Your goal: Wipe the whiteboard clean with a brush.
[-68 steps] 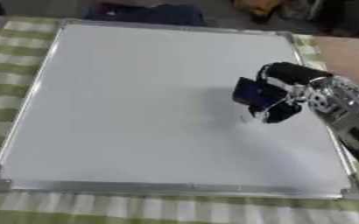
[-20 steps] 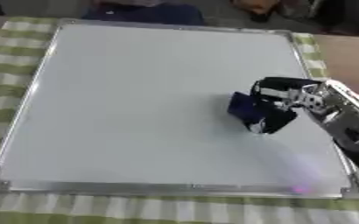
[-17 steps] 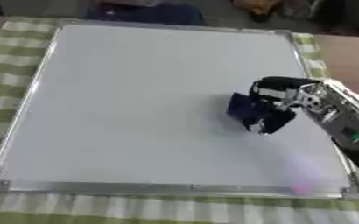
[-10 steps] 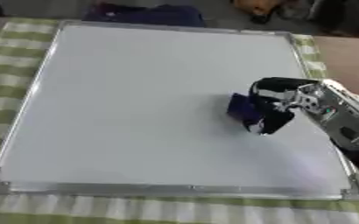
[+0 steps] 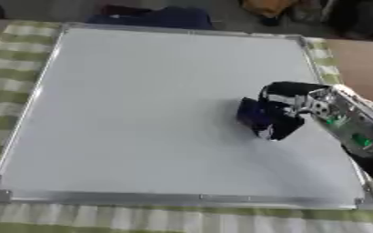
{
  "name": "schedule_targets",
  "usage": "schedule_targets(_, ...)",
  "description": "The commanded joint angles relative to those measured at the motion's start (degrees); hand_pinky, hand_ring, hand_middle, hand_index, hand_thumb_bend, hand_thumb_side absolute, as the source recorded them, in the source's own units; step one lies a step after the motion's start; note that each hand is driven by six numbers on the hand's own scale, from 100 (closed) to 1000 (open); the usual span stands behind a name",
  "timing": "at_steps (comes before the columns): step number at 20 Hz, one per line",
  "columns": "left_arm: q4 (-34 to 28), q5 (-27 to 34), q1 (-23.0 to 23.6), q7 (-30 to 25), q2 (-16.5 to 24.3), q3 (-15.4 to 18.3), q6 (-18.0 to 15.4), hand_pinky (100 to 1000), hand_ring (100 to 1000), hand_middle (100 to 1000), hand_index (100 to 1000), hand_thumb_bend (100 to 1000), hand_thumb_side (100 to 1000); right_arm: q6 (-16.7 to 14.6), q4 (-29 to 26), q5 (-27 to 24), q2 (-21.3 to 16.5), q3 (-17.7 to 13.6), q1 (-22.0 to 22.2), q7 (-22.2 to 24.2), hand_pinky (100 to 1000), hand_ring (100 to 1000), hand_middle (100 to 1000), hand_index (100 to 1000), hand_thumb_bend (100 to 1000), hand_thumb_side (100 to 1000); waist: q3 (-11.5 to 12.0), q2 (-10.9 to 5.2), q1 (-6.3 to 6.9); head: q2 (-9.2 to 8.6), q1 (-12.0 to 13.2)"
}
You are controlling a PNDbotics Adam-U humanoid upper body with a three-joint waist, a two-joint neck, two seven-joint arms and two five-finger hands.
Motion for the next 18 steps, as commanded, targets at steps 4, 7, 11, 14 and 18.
schedule_targets(4, -1.1, 0.1, -0.5, -0.1, 0.7, 0.1, -0.1, 648, 790, 763, 809, 210, 1000, 1.2, 3.5, -1.4, -0.2, -0.7, 0.3, 0.3, 571, 674, 270, 393, 100, 257, 0.0, -0.62, 0.33, -0.58, -0.1)
schedule_targets(7, -1.1, 0.1, -0.5, -0.2, 0.7, 0.0, -0.1, 648, 790, 763, 809, 209, 1000, 1.7, 4.7, -2.1, -0.1, -1.1, 0.5, 0.3, 572, 675, 273, 420, 100, 266, -0.1, -0.53, 0.41, -0.48, -0.1)
schedule_targets(11, -1.1, 0.2, -0.5, -0.2, 0.7, 0.0, -0.1, 648, 790, 764, 810, 208, 1000, 1.7, 5.6, -1.8, -0.1, -1.4, 0.3, -0.3, 573, 677, 274, 447, 100, 275, 0.0, -0.49, 0.45, -0.37, -0.3)
schedule_targets(14, -1.1, 0.2, -0.5, -0.2, 0.7, 0.0, 0.0, 648, 791, 764, 810, 208, 1000, 1.4, 6.1, -1.3, -0.1, -1.6, 0.2, -0.6, 574, 677, 275, 466, 100, 279, 0.0, -0.48, 0.51, -0.31, -0.3)
schedule_targets(18, -1.1, 0.2, -0.5, -0.2, 0.7, 0.0, 0.0, 648, 791, 765, 810, 208, 1000, 1.1, 6.2, -1.1, -0.2, -1.8, 0.2, -1.0, 571, 674, 270, 468, 100, 282, -0.1, -0.49, 0.48, -0.35, -0.4)
